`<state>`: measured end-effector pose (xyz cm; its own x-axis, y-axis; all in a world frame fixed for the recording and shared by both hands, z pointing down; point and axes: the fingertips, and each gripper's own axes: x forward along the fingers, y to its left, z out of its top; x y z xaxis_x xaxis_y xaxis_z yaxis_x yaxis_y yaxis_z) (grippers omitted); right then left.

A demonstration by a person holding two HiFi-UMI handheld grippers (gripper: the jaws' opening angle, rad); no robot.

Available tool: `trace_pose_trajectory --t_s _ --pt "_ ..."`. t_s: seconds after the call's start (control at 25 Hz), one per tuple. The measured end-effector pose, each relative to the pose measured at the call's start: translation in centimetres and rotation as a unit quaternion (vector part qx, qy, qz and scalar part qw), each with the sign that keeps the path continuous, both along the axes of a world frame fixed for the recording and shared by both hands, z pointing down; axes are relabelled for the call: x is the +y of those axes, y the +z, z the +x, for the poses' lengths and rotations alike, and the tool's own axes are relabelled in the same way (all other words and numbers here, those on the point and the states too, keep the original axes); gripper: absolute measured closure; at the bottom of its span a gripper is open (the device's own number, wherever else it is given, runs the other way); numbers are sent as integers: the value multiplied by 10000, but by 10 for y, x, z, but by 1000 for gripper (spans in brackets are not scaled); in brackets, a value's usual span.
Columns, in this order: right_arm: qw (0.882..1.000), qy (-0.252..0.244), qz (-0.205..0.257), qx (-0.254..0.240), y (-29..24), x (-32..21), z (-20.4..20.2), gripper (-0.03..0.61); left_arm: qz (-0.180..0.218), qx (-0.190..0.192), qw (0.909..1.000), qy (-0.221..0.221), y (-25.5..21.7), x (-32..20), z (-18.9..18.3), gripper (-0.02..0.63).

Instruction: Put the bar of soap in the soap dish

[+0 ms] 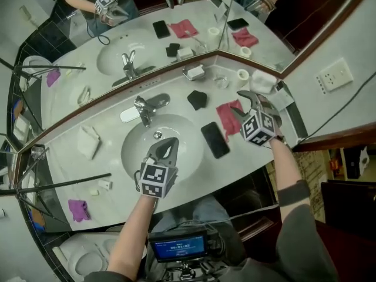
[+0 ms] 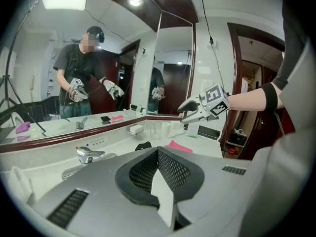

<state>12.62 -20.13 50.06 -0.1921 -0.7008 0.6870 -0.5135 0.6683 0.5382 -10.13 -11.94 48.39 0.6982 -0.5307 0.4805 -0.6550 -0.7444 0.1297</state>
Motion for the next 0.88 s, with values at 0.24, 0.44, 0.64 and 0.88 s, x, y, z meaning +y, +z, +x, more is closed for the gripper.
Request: trace_pose_trajectory --t_s 0.24,0.44,0.64,0.88 --pt "9906 -1018 -138 907 16 -63 -39 247 -63 86 9997 -215 13 -10 -1 614" --pt "9715 -1697 -232 1636 33 -115 -67 245 -142 233 9984 -499 27 -21 1 614" --pt "9573 -2021 -602 1979 64 -149 -73 245 -194 414 9956 -824 38 -32 6 614" --pt "9449 -2309 -1035 2077 100 -172 -76 245 -231 468 9914 -1201 51 -42 0 614"
